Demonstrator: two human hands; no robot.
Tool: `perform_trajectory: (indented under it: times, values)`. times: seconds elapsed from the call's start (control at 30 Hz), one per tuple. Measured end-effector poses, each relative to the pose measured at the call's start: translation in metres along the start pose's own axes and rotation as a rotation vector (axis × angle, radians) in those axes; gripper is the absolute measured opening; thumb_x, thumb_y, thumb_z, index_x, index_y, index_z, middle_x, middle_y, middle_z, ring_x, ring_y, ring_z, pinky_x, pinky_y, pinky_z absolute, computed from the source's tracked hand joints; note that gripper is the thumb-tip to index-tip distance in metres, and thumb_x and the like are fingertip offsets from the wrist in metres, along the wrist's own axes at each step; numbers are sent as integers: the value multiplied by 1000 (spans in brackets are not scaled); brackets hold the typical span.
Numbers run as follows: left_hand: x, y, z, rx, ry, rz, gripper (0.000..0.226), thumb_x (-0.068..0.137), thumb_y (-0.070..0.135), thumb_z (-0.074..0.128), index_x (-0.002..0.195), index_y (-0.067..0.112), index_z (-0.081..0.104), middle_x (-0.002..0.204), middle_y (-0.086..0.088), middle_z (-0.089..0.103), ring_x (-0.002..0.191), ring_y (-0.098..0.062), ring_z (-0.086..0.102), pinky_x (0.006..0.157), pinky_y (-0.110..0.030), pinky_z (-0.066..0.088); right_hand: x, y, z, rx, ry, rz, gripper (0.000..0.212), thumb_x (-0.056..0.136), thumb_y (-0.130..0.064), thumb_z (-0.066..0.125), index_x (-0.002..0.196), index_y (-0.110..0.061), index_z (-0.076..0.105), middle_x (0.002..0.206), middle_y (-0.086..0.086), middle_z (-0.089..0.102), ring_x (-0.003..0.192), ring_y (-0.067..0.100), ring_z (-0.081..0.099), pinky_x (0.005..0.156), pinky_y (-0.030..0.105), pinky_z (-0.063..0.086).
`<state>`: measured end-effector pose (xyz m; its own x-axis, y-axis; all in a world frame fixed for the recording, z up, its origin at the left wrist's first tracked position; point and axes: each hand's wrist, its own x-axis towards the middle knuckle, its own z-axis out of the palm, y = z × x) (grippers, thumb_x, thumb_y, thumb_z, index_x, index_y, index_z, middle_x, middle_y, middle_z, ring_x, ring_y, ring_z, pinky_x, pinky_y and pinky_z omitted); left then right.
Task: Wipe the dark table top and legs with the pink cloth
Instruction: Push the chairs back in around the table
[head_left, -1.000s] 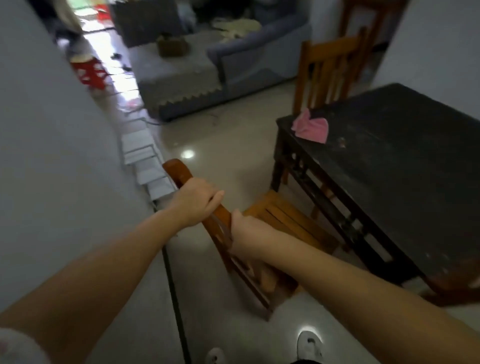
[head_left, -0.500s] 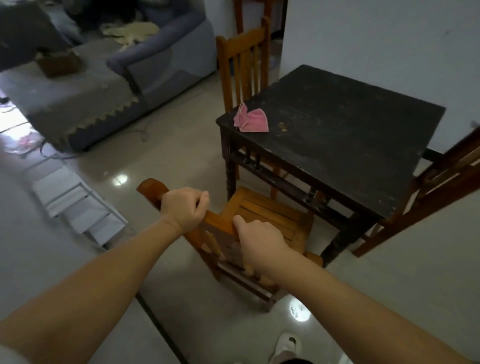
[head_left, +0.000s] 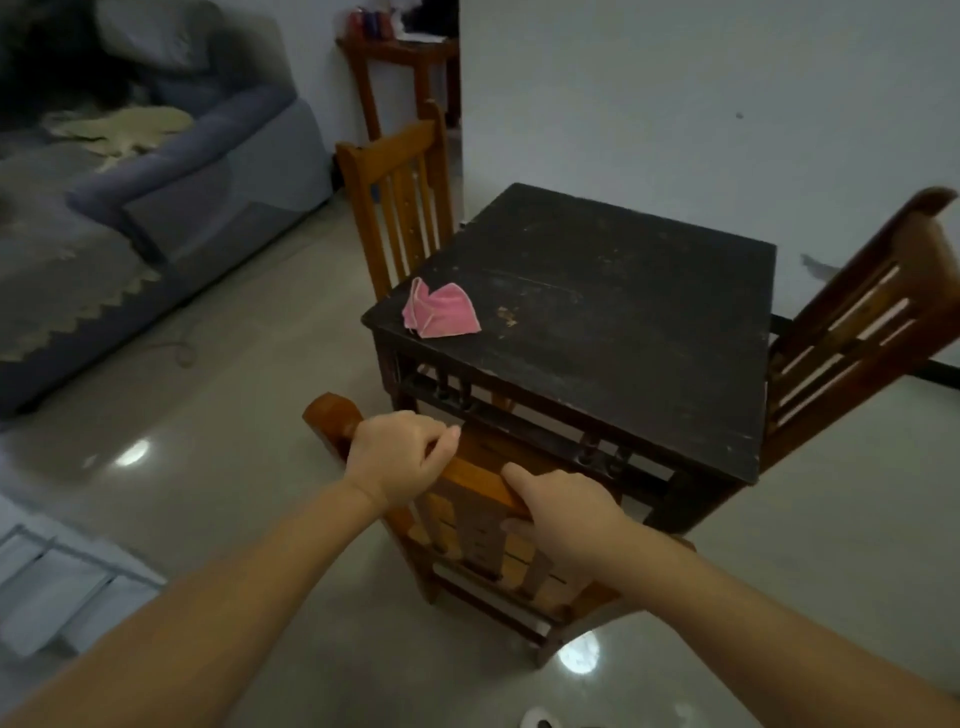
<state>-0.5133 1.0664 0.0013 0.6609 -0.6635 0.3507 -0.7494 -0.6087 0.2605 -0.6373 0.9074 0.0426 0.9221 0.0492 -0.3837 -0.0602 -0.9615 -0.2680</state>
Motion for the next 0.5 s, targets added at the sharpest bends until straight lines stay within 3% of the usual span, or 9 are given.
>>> perform_trajectory:
  times: [0.13,0.23,0.4,0.5]
  values:
    - [10,-22,-2,-1,-59,229,41,91,39,26,60,25,49,57,9,51,52,-9,48,46,-20,29,12,-2,5,-43,86,97,33,92,-56,44,113,-30,43,93,-4,60,80,15,61,75,35,56]
    - [15,-23,-4,-66,-77,266,37,91,35,25,58,27,41,53,12,39,45,-7,39,42,-15,19,11,-7,13,-84,151,220,38,88,-66,39,102,-31,45,84,-9,56,74,9,58,72,30,55]
    - [32,-24,0,-48,-99,284,40,92,35,27,60,25,49,56,12,41,51,-9,48,42,-22,27,13,-5,7,-108,241,294,39,87,-66,39,101,-31,50,89,-10,61,77,8,62,74,26,54]
    - [50,-24,1,-34,-190,269,35,96,34,30,67,26,48,64,11,43,59,-8,47,49,-25,30,25,4,1,-125,273,311,42,85,-68,38,102,-31,51,89,-10,61,78,7,62,74,26,54]
